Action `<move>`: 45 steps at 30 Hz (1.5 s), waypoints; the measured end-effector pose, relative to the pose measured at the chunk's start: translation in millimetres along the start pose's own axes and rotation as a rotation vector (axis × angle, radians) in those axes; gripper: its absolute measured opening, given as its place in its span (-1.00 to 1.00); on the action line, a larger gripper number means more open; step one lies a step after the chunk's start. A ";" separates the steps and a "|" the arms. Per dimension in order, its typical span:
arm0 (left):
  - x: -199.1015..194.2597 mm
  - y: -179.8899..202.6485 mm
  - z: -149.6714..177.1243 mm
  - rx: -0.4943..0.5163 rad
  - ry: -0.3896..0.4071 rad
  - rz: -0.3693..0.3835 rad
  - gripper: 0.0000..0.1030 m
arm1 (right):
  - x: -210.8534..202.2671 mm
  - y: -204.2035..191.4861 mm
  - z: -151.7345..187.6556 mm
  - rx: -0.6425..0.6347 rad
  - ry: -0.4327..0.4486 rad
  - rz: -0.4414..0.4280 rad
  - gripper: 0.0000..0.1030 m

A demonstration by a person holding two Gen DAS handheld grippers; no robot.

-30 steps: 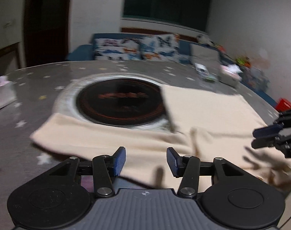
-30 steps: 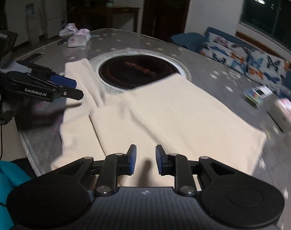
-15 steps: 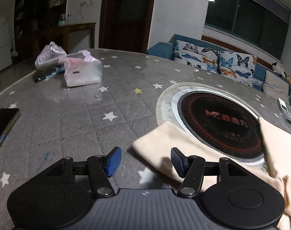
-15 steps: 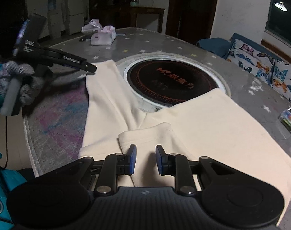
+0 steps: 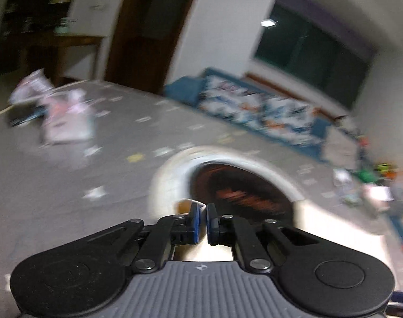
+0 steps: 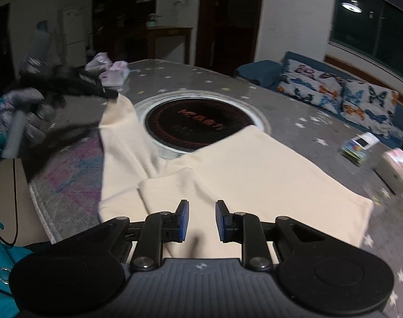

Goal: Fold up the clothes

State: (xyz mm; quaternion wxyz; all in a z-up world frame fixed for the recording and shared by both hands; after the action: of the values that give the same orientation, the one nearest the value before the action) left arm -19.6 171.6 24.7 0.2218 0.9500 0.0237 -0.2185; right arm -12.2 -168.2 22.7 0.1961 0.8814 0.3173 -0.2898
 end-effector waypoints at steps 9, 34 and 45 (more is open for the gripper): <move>-22.2 121.9 -12.5 0.103 0.006 0.408 -0.89 | -30.7 33.2 24.3 0.115 0.034 0.100 -0.59; 10.0 119.5 94.1 0.341 -0.334 0.381 -0.49 | -18.2 68.6 67.4 0.337 -0.049 0.100 -0.59; 29.5 87.0 73.8 0.285 -0.307 0.309 -0.49 | -4.2 57.8 59.5 0.309 -0.073 0.098 -0.86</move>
State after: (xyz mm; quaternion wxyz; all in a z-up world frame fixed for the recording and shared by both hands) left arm -10.5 59.8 -11.5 0.1177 0.9196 -0.1869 -0.3249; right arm 1.0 -243.3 -10.2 0.0837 0.9043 0.2184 -0.3572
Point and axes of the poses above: each gripper's, at about its wrist camera, not at the fingertips, and x roughly the way its jaws point, y to its right, z to its underside, the point moved 2 cm from there along x, roughly the way its jaws point, and after that the axes turned 9 degrees about z, right-handed, at the moved point
